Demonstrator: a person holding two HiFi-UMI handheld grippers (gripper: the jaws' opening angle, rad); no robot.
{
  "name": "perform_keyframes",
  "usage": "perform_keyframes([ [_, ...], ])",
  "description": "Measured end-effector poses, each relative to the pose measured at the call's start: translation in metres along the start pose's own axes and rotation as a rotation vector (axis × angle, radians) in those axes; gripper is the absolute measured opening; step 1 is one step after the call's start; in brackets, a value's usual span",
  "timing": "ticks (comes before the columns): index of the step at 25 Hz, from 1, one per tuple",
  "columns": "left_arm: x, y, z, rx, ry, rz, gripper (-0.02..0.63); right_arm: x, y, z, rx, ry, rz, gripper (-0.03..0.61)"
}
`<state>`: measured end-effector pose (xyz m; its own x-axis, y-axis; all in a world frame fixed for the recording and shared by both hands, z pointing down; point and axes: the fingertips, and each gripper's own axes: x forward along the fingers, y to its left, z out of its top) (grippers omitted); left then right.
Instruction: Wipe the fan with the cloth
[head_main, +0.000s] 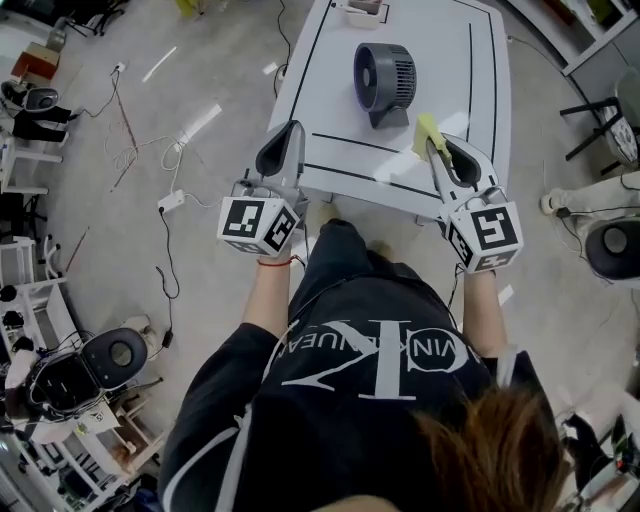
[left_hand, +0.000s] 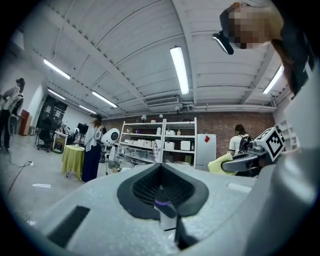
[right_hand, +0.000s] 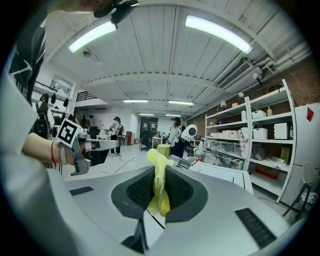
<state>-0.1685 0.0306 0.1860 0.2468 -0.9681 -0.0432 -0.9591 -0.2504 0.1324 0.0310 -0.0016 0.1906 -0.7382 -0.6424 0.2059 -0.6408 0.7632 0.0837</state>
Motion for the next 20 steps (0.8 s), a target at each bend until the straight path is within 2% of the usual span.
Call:
perform_keyframes([
  [6, 0.011, -0.002, -0.013, -0.006, 0.008, -0.008, 0.011, -0.002, -0.007, -0.012, 0.014, 0.005, -0.006, 0.037],
  [20, 0.025, -0.027, -0.008, -0.001, 0.005, -0.062, 0.011, -0.026, -0.014, -0.023, 0.061, 0.015, -0.029, 0.037],
])
